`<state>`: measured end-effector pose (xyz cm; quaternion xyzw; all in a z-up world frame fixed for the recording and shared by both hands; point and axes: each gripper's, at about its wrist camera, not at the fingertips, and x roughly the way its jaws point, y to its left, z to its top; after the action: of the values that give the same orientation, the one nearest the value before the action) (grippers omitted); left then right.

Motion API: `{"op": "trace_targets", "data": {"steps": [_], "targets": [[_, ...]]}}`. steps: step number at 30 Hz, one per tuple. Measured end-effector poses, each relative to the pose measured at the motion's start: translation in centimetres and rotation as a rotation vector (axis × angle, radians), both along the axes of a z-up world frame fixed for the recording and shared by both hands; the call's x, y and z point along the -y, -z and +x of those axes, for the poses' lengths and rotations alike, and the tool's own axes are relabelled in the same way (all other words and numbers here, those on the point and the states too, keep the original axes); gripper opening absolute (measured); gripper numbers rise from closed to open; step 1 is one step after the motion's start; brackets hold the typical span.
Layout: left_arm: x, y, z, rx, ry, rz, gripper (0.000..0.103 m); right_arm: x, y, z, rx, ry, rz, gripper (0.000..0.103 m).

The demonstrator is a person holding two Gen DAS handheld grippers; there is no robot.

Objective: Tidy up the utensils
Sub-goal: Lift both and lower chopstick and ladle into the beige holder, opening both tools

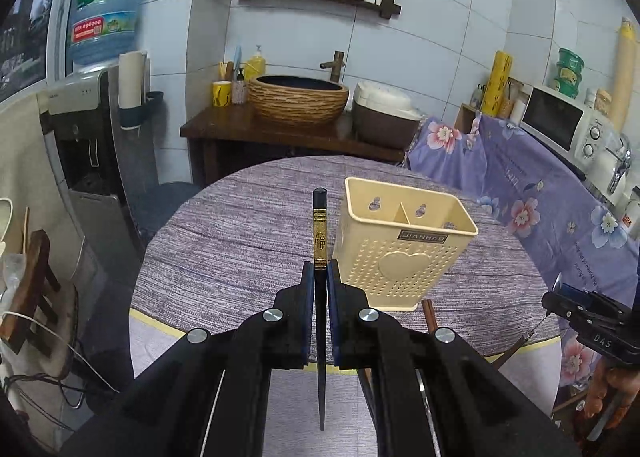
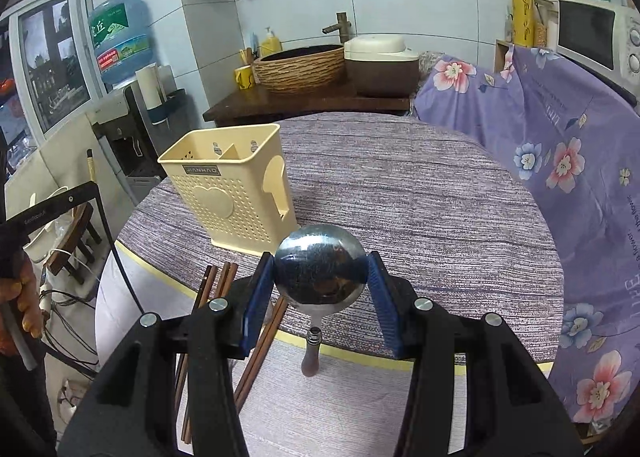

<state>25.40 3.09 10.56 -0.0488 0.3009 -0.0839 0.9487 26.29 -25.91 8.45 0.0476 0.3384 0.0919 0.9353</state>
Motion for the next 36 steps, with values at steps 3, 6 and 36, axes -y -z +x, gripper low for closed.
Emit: {"op": "trace_targets", "data": {"steps": [3,6,36], "targets": [[-0.1,-0.2,-0.1,0.016,-0.007,0.001,0.008,-0.3,0.2,0.1,0.001,-0.006,-0.015,0.048],[-0.7,-0.4,-0.2,0.022,-0.012,-0.005,0.008,-0.4,0.0,-0.1,0.008,-0.01,-0.024,0.048],[3.9,-5.8,7.9,0.175,-0.009,-0.087,0.008,-8.5,-6.5,9.9,0.244,-0.07,-0.023,0.048]]}}
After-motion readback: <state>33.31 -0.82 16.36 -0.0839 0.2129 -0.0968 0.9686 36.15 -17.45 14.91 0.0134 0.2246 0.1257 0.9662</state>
